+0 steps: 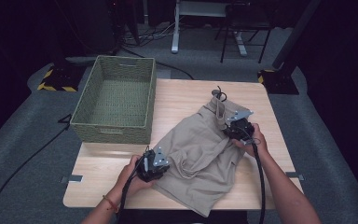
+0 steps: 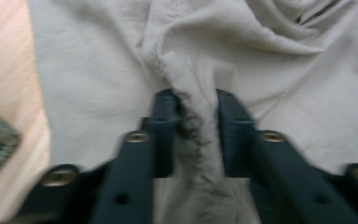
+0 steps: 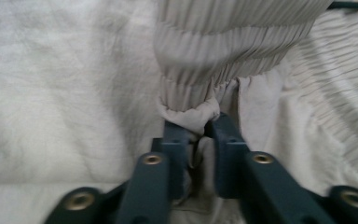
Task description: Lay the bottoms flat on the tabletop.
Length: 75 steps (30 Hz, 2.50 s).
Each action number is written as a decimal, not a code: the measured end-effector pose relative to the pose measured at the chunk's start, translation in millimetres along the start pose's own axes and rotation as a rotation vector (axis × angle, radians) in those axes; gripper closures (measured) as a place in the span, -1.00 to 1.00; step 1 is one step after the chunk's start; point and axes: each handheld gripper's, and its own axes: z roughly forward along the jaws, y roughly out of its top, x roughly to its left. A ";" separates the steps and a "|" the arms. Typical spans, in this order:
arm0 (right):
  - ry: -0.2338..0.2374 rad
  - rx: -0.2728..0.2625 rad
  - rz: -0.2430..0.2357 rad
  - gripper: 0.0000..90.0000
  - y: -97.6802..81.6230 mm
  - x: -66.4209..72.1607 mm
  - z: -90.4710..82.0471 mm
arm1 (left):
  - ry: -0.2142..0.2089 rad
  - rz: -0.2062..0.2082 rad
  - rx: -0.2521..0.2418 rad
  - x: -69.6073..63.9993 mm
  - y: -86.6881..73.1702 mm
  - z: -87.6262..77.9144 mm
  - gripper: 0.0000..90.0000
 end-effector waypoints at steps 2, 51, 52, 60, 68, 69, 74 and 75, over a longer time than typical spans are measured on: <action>0.003 -0.033 0.027 0.89 5.0 -6.6 -8.6 | -0.011 -0.015 -0.032 5.1 3.0 -3.2 0.92; 0.020 -0.256 0.134 -0.04 -58.6 2.4 -94.8 | -0.186 0.143 -0.119 -64.2 14.7 -14.4 -0.28; 0.055 -0.255 0.078 0.00 -61.9 21.5 -98.6 | -0.188 0.119 -0.123 -56.9 11.3 -16.9 -0.27; 0.258 -0.099 -0.118 0.12 -80.7 126.7 -81.5 | -0.086 0.034 -0.069 -15.6 -7.1 -0.7 -0.02; 0.208 -0.054 -0.062 0.11 -103.3 109.3 -71.7 | -0.117 -0.002 -0.073 -23.6 -5.9 16.4 -0.12; 0.192 -0.056 -0.064 0.11 -103.0 103.8 -70.5 | -0.116 -0.019 -0.076 -26.1 -4.0 18.3 -0.12; 0.099 -0.069 -0.020 0.05 -93.8 64.6 -53.9 | -0.101 -0.042 -0.083 -39.6 11.3 29.4 -0.12; 0.084 -0.068 -0.011 0.02 -91.5 58.2 -50.7 | -0.091 -0.040 -0.087 -42.1 14.6 31.8 -0.12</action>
